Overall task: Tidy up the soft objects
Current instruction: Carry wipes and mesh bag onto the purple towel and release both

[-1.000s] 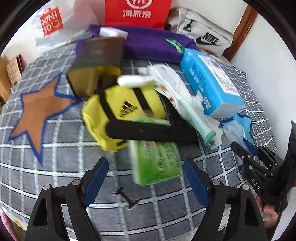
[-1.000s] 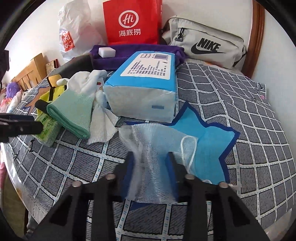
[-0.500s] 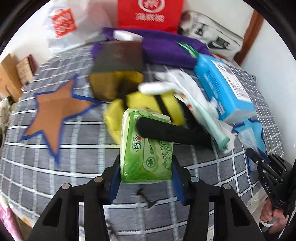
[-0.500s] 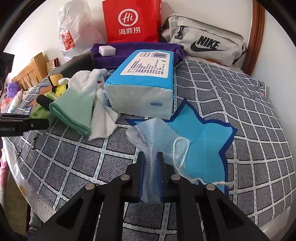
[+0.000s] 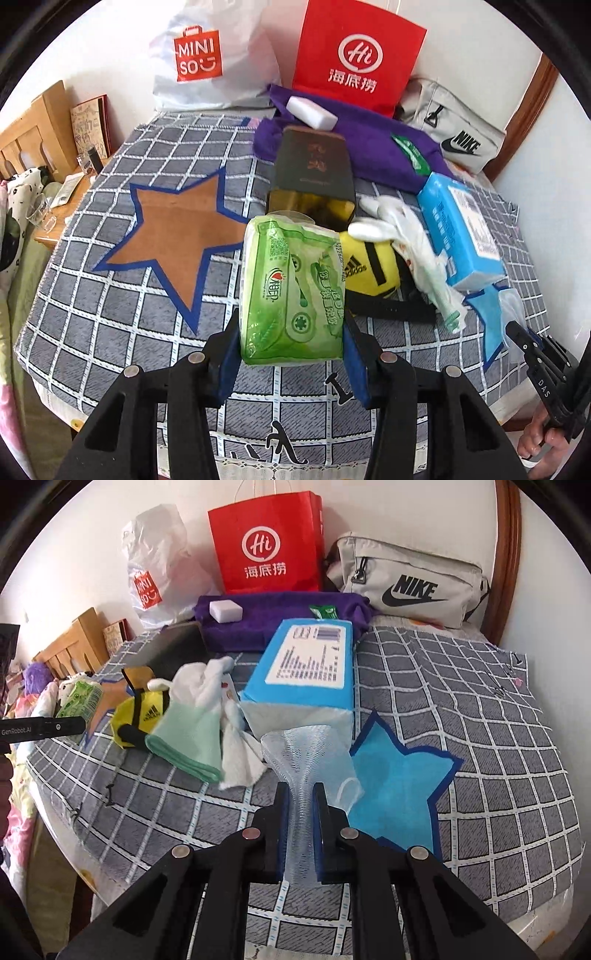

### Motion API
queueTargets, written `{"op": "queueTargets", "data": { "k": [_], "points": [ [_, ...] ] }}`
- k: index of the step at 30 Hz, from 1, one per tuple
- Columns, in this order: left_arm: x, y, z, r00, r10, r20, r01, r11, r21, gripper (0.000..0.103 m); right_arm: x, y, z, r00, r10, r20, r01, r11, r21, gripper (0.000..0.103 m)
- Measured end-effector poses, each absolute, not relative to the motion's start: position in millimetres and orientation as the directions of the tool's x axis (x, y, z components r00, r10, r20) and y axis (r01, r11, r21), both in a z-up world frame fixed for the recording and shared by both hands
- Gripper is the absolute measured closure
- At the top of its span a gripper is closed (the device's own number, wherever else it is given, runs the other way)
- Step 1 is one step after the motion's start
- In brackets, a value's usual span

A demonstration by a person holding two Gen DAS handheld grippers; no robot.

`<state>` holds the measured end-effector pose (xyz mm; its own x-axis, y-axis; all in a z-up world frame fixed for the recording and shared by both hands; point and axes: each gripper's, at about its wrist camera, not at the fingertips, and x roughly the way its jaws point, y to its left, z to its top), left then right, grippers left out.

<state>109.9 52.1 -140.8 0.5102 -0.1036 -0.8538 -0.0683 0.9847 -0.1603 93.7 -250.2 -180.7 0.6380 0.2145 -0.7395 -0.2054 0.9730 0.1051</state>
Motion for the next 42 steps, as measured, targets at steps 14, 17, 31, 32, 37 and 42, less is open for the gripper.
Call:
{"op": "queueTargets", "data": {
  "k": [14,17,31,32,37,42],
  "points": [
    [134.2,54.7,-107.2,0.559,-0.167,-0.812,-0.043,0.972,-0.230,0.056,109.3,-257.7,-139.3,0.679,0.197,-0.707,-0.180,0.979,0.099,0.092],
    [143.5,55.1,-101.1,0.562,-0.205,-0.802,-0.030,0.963,-0.267,0.056,118.5,-258.0,-131.2,0.687,0.187,-0.702,-0.178,0.980,0.087,0.092],
    [194.1,54.1,-74.0,0.603,-0.206,-0.770,-0.009,0.964,-0.265,0.056,167.6,-252.2,-95.8,0.731,0.171,-0.660,-0.191,0.981,0.043,0.092],
    [198.6,53.6,-72.9,0.605,-0.204,-0.769,-0.007,0.965,-0.262,0.056,172.3,-252.3,-94.5,0.734,0.171,-0.658,-0.191,0.981,0.042,0.092],
    [223.2,48.9,-73.3,0.597,-0.201,-0.776,-0.004,0.967,-0.254,0.056,195.0,-251.4,-90.6,0.741,0.174,-0.649,-0.192,0.980,0.043,0.092],
    [248.6,41.9,-80.6,0.577,-0.199,-0.793,-0.002,0.970,-0.244,0.056,223.3,-248.4,-89.1,0.745,0.181,-0.642,-0.195,0.980,0.049,0.092]
  ]
}}
